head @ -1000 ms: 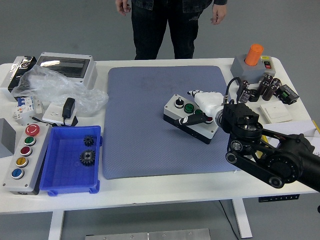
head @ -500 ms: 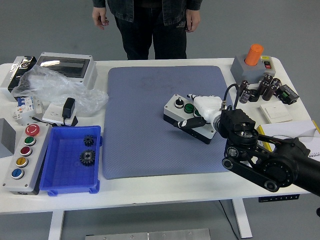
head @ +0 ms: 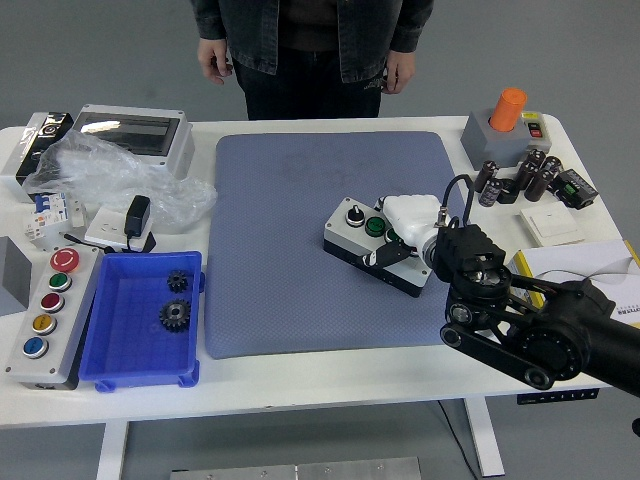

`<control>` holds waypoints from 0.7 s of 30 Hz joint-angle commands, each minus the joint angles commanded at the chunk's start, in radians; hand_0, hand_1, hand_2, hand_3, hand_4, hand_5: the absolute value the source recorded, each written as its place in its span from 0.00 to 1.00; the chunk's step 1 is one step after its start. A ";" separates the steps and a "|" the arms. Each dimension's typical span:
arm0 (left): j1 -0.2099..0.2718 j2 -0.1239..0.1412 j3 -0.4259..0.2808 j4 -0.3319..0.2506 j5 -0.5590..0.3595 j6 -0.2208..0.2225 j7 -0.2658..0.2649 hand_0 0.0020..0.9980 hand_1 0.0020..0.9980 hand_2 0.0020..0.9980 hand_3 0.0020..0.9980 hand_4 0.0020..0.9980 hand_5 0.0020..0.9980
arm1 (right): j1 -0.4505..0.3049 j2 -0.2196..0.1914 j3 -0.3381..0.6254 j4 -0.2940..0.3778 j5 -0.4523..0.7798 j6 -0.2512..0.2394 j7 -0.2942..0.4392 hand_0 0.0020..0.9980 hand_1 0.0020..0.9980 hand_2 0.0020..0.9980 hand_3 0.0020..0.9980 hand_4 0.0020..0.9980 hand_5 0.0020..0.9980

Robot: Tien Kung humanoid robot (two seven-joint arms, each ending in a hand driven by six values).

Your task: Pick up the button,place it on the desk,press the button,press the button

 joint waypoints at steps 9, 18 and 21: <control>-0.001 0.000 -0.008 0.000 0.006 0.007 -0.008 0.69 0.70 0.63 0.62 0.56 0.36 | 0.002 0.001 -0.014 0.001 -0.025 -0.024 0.000 0.38 0.49 0.45 0.46 0.72 0.16; 0.000 -0.001 -0.008 0.000 0.005 0.011 -0.011 0.69 0.70 0.63 0.62 0.56 0.37 | 0.007 -0.011 -0.029 0.025 -0.047 -0.045 0.000 0.38 0.51 0.44 0.38 0.62 0.00; 0.000 -0.001 -0.007 0.000 0.004 0.011 -0.011 0.69 0.70 0.63 0.62 0.56 0.37 | 0.015 -0.025 -0.046 0.050 -0.054 -0.055 0.000 0.38 0.51 0.44 0.38 0.62 0.00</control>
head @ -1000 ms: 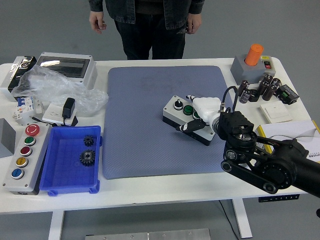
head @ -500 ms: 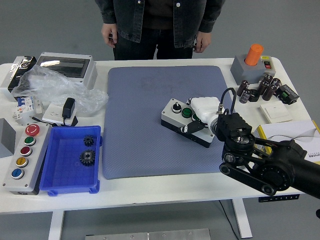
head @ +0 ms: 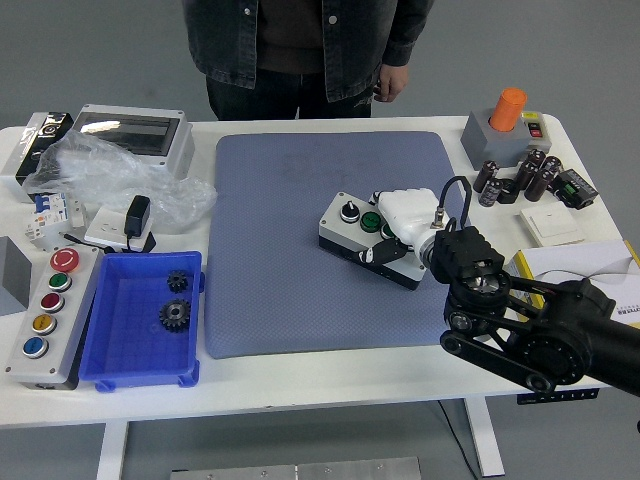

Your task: Pick up the button,place it on the desk,press the button,press the button

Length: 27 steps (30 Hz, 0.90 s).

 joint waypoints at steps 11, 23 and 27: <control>-0.001 0.000 -0.001 0.000 0.001 0.001 0.000 0.69 0.70 0.64 0.63 0.57 0.39 | 0.081 -0.065 -0.141 0.105 0.012 -0.044 0.141 0.38 0.51 0.45 0.39 0.58 0.00; 0.000 -0.001 0.005 0.000 -0.003 0.001 0.000 0.69 0.70 0.64 0.63 0.58 0.41 | 0.147 -0.079 -0.219 0.076 -0.013 -0.064 0.310 0.56 0.58 0.46 0.40 0.54 0.00; -0.001 -0.001 0.005 0.000 -0.002 0.001 0.000 0.69 0.70 0.64 0.63 0.59 0.41 | 0.156 -0.075 -0.232 0.043 -0.023 -0.073 0.328 0.61 0.62 0.48 0.41 0.54 0.00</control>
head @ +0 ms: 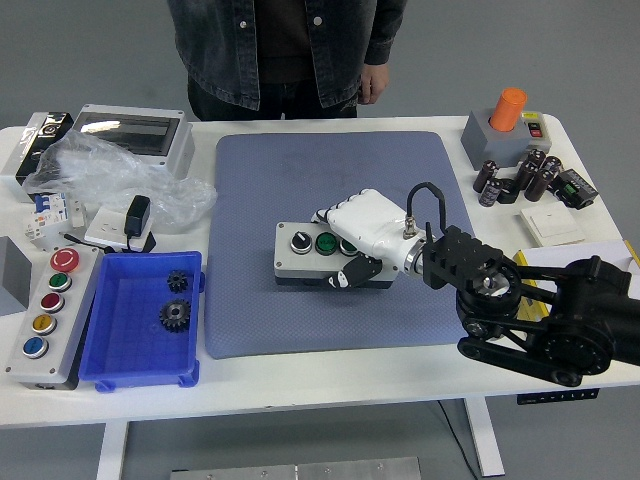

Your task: Pick up the button,place it on the desk,press the button,press the button

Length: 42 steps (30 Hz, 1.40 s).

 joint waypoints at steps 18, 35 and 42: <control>0.000 0.000 -0.003 -0.001 0.004 0.001 -0.003 0.69 0.70 0.64 0.63 0.59 0.42 | 0.002 0.025 -0.027 -0.131 0.046 -0.026 0.036 0.64 0.65 0.51 0.42 0.57 0.00; -0.002 0.000 -0.003 -0.001 0.002 0.001 -0.005 0.69 0.70 0.64 0.63 0.59 0.42 | 0.001 0.026 -0.021 -0.133 0.062 -0.011 0.041 0.65 0.66 0.63 0.44 0.60 0.00; -0.003 0.001 -0.003 -0.001 0.002 0.001 -0.005 0.69 0.70 0.64 0.63 0.59 0.42 | 0.002 0.027 -0.016 -0.131 0.055 0.004 0.042 0.69 0.67 0.67 0.47 0.61 0.00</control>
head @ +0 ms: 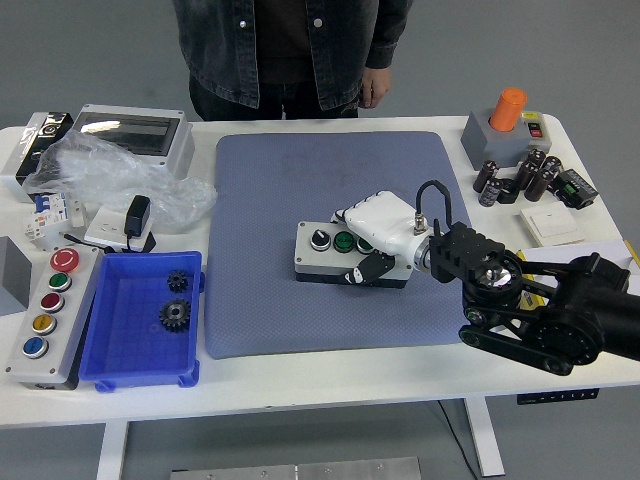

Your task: Pick up the button,place it on the desk,press the button,press the button

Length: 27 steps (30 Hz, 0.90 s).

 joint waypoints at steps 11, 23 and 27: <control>-0.001 0.000 -0.001 0.000 -0.001 -0.001 0.000 0.69 0.70 0.64 0.63 0.59 0.42 | 0.001 0.002 0.004 0.003 -0.008 0.022 -0.003 0.80 0.74 0.75 0.71 0.77 0.11; -0.001 0.000 -0.001 0.000 0.002 -0.003 0.000 0.69 0.70 0.64 0.63 0.58 0.42 | 0.001 0.002 0.005 0.007 -0.008 0.031 -0.007 0.82 0.77 0.80 0.83 0.87 0.15; 0.000 0.000 0.002 0.000 0.000 -0.004 0.001 0.69 0.70 0.64 0.63 0.58 0.42 | 0.001 0.001 0.007 0.006 -0.004 0.034 -0.008 0.82 0.77 0.80 0.83 0.87 0.15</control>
